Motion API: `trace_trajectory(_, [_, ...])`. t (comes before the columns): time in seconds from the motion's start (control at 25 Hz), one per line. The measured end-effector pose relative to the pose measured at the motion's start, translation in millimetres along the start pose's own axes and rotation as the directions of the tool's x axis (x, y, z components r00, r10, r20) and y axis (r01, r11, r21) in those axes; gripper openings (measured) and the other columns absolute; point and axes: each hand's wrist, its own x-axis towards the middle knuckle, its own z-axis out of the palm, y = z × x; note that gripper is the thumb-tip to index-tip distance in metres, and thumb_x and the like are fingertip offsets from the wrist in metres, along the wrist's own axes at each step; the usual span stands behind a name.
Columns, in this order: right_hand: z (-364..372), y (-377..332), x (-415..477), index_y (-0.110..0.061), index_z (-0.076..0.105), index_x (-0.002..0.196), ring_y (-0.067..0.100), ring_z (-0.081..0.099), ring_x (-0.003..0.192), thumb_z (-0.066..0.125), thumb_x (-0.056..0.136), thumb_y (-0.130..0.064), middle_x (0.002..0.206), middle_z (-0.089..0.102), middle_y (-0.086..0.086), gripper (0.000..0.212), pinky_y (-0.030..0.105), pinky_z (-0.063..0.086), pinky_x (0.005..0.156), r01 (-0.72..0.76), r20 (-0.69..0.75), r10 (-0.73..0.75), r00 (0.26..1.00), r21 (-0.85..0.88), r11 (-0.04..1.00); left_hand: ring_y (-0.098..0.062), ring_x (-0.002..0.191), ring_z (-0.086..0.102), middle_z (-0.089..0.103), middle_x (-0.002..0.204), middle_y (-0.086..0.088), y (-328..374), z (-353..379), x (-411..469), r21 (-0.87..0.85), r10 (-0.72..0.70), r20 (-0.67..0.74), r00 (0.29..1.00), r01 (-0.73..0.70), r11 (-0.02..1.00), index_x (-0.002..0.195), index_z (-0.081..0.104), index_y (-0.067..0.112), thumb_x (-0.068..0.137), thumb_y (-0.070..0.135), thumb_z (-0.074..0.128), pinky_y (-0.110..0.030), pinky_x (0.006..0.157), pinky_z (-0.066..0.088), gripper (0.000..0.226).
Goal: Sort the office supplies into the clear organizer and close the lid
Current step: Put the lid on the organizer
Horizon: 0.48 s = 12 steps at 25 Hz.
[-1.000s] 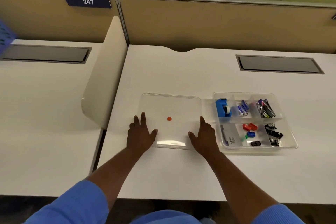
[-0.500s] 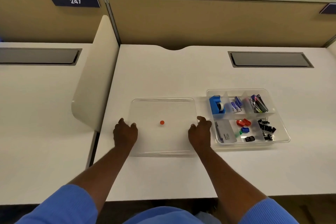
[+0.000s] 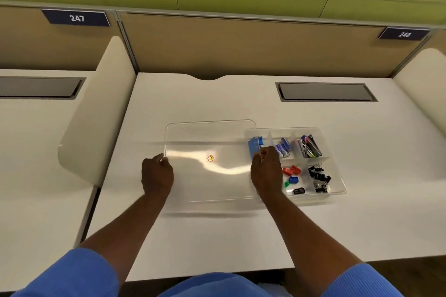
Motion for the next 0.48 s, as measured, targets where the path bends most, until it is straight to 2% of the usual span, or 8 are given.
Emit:
trace_trajectory(0.12, [-31,31,30,-0.014,0.056,0.107,0.024,0.058,0.096,0.052,0.096,-0.021,0.105,0.06,0.005,0.013,0.036,0.047,0.081,0.039,0.013,-0.039,0.999,-0.025,0.999,-0.039,0.107,0.058,0.061,0.112,-0.022,31,31,-24,-0.031,0.031,-0.023,0.999,-0.032,0.999,0.12,0.069,0.008,0.097,0.016,0.051,-0.044,0.092,0.049,0.03])
trace_trajectory(0.2, [-50,51,47,-0.015,0.057,0.109,0.023,0.059,0.097,0.051,0.095,-0.018,0.108,0.06,0.004,0.016,0.034,0.047,0.081,0.035,0.011,-0.035,0.999,-0.035,0.999,-0.038,0.108,0.059,0.063,0.113,-0.021,47,50,-39,-0.041,-0.001,-0.014,1.0,0.0,0.999,0.121,0.069,0.009,0.096,0.016,0.052,-0.044,0.092,0.049,0.03])
trace_trajectory(0.32, [-91,91,78,-0.016,0.058,0.116,0.025,0.063,0.102,0.048,0.095,-0.015,0.114,0.063,0.005,0.023,0.037,0.051,0.09,0.033,0.025,-0.033,0.999,0.009,0.999,-0.035,0.11,0.06,0.064,0.113,-0.017,76,86,-78,-0.112,-0.043,0.026,0.999,0.045,0.993,0.122,0.068,0.012,0.096,0.018,0.057,-0.043,0.096,0.048,0.029])
trace_trajectory(0.4, [-116,117,98,-0.016,0.059,0.118,0.025,0.063,0.104,0.047,0.097,-0.017,0.117,0.064,0.005,0.025,0.04,0.052,0.094,0.05,0.035,-0.049,0.998,-0.026,0.998,-0.033,0.109,0.061,0.066,0.111,-0.015,94,107,-99,-0.126,-0.043,0.037,0.998,0.048,0.991,0.12,0.069,0.013,0.094,0.019,0.061,-0.04,0.097,0.048,0.028])
trace_trajectory(0.48, [-136,139,114,-0.017,0.06,0.116,0.025,0.064,0.102,0.047,0.095,-0.018,0.115,0.064,0.005,0.024,0.039,0.053,0.09,0.074,0.07,-0.069,0.995,-0.084,0.994,-0.032,0.108,0.062,0.068,0.11,-0.014,107,124,-116,-0.115,-0.028,0.039,0.999,0.032,0.993,0.118,0.071,0.012,0.093,0.018,0.063,-0.038,0.097,0.047,0.027])
